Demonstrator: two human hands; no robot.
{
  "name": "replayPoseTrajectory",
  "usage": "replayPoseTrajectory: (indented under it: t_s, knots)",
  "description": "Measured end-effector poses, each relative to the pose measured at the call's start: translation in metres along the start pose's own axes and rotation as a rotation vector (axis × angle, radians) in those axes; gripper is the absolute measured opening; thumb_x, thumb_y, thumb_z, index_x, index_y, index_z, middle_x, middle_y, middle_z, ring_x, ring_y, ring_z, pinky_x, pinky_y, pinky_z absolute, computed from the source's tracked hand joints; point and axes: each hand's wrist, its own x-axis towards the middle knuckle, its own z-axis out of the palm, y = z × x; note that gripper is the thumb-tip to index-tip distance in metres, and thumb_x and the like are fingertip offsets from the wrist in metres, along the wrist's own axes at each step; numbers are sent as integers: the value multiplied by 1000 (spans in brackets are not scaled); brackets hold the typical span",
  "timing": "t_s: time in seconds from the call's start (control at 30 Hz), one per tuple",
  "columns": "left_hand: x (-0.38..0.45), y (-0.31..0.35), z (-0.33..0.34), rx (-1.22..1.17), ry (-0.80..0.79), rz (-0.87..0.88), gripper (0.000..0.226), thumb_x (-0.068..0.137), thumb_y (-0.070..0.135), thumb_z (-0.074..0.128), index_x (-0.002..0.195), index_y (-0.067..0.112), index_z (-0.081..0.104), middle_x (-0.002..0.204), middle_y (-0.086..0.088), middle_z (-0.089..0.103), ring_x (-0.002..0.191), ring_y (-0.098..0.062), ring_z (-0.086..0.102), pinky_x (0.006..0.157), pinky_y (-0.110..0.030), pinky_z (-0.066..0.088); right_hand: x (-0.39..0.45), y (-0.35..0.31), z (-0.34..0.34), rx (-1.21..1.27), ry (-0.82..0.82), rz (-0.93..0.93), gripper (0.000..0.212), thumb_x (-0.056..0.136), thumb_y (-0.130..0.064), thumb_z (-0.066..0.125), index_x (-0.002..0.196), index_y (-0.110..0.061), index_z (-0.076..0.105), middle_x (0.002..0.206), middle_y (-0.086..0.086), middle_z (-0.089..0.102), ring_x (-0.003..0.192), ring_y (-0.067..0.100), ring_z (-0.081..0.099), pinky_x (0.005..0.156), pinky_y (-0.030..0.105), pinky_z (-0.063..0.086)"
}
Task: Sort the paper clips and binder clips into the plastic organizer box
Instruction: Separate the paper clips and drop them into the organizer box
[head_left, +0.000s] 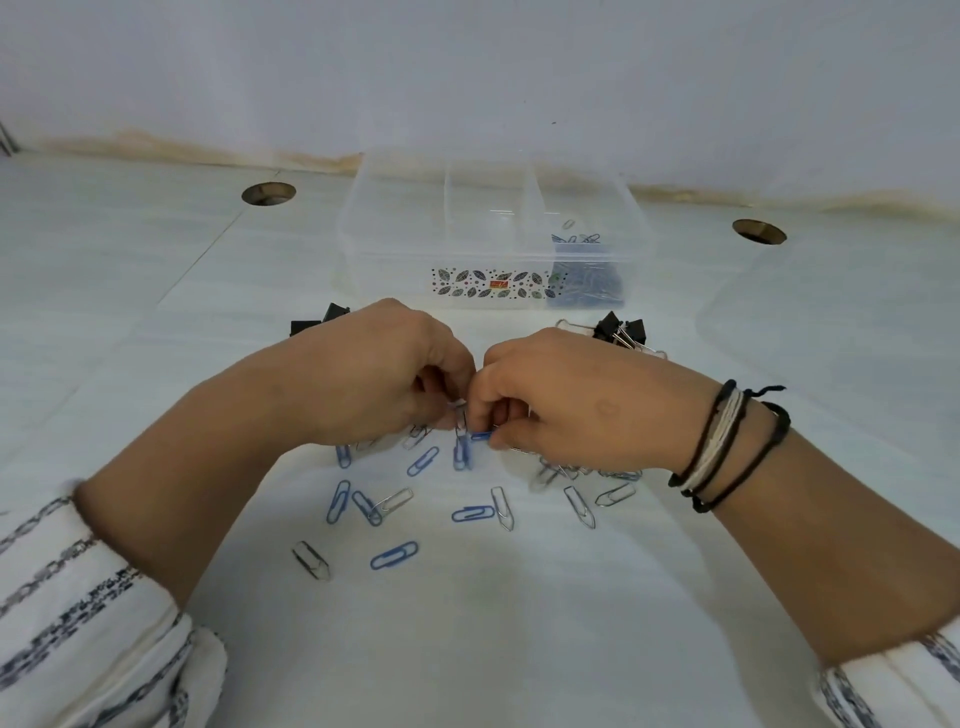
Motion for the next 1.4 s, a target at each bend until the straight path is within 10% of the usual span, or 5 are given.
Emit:
replayPoseTrajectory:
  t_s: [0.2,0.47,0.77,1.1,1.4]
  knots:
    - [-1,7,1,15,18,-25,23,84,7,72,93,27,74,83,11,75,82,-2,68,73,-19,53,0,-4,4,-66,34,-2,16,86,-21,64,100,-25,70,81,-15,51,79,7,51,77,29,52]
    - [3,13,-1,-375,130,-120,19,79,2,78,84,18,69,78,8,76,65,-4,67,65,-22,56,-10,29,-27,430,263,102,14,84,-7,74,93,-16,77,70,-11,69,59,-4,62,61,10,50]
    - [81,49,-31,-690,818,-34,20,81,6,76,77,14,57,87,3,77,58,-4,65,52,-20,49,13,93,-62,624,1146,394,8,83,-14,73,88,-17,78,74,-2,75,63,10,71,71,28,63]
    - [47,22,-45,-351,628,-78,9,91,15,71,97,19,66,89,0,76,72,-18,73,53,-22,52,-16,62,-63,394,910,366,18,89,-9,67,103,-16,76,90,-1,78,83,11,75,83,21,58]
    - [-33,-16,-26,53,105,-197,25,87,50,72,83,28,61,68,4,65,58,-9,56,61,-31,49,-56,4,-54,15,-181,418,23,87,-47,68,78,-25,70,67,-11,76,59,0,72,68,25,59]
